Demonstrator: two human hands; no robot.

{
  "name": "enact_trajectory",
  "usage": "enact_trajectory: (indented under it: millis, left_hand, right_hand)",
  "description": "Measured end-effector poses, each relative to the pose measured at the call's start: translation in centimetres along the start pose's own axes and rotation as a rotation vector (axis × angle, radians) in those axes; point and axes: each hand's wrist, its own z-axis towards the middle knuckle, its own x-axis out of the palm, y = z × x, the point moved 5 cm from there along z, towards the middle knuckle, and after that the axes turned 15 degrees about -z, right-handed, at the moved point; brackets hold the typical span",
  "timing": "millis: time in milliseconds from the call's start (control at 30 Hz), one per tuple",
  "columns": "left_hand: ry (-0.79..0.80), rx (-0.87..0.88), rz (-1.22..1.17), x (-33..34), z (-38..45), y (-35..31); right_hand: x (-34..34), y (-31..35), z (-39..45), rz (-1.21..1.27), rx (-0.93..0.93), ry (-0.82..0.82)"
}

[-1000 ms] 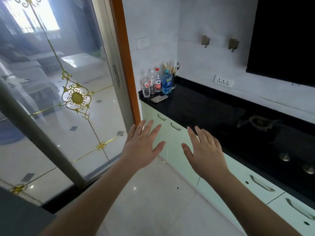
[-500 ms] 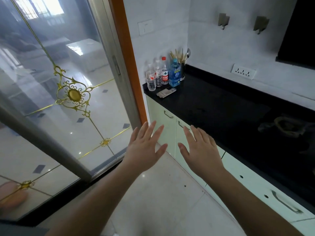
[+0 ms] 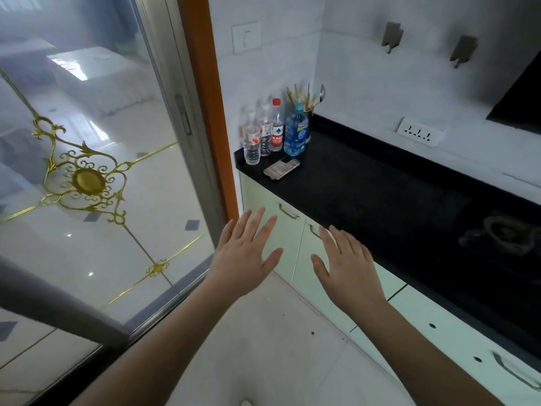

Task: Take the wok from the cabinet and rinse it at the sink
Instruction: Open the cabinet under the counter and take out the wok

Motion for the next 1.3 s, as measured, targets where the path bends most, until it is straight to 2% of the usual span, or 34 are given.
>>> enact_trajectory:
  millis: [367,667,800,1100,1300]
  left_hand:
    - [0.137,0.117,-0.026,3.7,5.9,3.2]
    - [0.232,0.179,-0.008,9.3,13.1,3.6]
    - [0.28,0.219,0.073,10.7,16.5,4.2]
    - [0.402,0.26,0.131,14.8,21.3,6.9]
    - [0.498,0.406,0.133,17.7,24.5,9.0]
  right_hand:
    - [2.5,2.2,5.1,-0.017,0.071,0.08]
    - [8.1,1.1,11.3,0.016,0.117,0.161]
    - [10.9,1.2,14.2,0.08,0.122,0.221]
    - [15.3,1.1,17.2,0.068,0.124,0.33]
    - [18.4,2.8,19.3,0.096,0.2,0.424]
